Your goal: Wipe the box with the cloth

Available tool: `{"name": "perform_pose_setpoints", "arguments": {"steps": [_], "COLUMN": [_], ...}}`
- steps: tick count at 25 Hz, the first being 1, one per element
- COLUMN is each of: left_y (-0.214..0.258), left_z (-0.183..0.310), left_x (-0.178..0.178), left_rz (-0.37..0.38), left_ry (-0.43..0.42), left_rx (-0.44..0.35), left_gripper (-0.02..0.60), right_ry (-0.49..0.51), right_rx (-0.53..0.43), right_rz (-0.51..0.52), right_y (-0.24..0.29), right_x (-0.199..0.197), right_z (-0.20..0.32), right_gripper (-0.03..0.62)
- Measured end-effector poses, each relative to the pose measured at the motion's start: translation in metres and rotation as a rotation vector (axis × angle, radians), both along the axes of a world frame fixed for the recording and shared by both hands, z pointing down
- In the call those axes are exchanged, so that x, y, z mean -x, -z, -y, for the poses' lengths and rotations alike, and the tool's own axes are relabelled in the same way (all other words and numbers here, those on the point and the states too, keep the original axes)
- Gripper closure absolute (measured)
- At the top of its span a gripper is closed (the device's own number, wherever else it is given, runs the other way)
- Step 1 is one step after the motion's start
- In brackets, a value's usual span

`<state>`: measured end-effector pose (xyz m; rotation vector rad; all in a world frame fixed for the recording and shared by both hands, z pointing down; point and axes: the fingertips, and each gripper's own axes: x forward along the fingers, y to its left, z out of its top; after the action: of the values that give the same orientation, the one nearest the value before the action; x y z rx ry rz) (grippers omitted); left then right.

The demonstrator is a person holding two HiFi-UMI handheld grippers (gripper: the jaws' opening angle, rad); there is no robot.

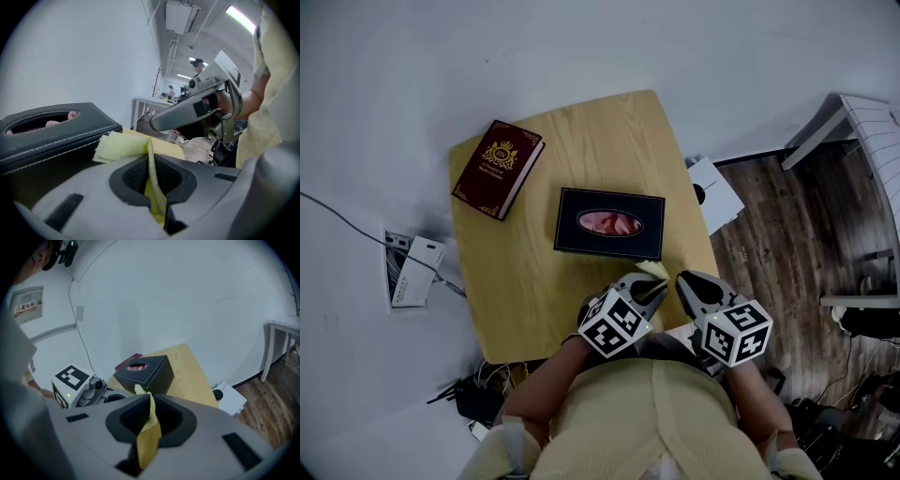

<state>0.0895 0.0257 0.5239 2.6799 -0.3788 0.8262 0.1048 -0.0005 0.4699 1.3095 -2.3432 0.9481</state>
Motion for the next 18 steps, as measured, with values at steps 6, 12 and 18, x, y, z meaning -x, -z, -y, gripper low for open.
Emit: {"name": "perform_pose_setpoints", "arguments": {"steps": [6, 12, 18], "left_y": [0.022, 0.075, 0.119], "left_z": [-0.017, -0.014, 0.014], "left_x": [-0.002, 0.025, 0.064], "left_rz": [-0.074, -0.160, -0.210], "left_ry": [-0.059, 0.029, 0.218], "left_rx": [0.002, -0.078, -0.199], "left_gripper": [0.552, 0.552, 0.552], "right_ry": [-0.001, 0.010, 0.046], "right_rx": [-0.011, -0.031, -0.069], "right_rz": [-0.002, -0.003, -0.017], "right_y": [0.003, 0.007, 0.015], "right_x": [-0.003, -0.005, -0.004], "right_z": [0.006, 0.015, 0.034], "right_gripper": [0.543, 0.543, 0.543]}}
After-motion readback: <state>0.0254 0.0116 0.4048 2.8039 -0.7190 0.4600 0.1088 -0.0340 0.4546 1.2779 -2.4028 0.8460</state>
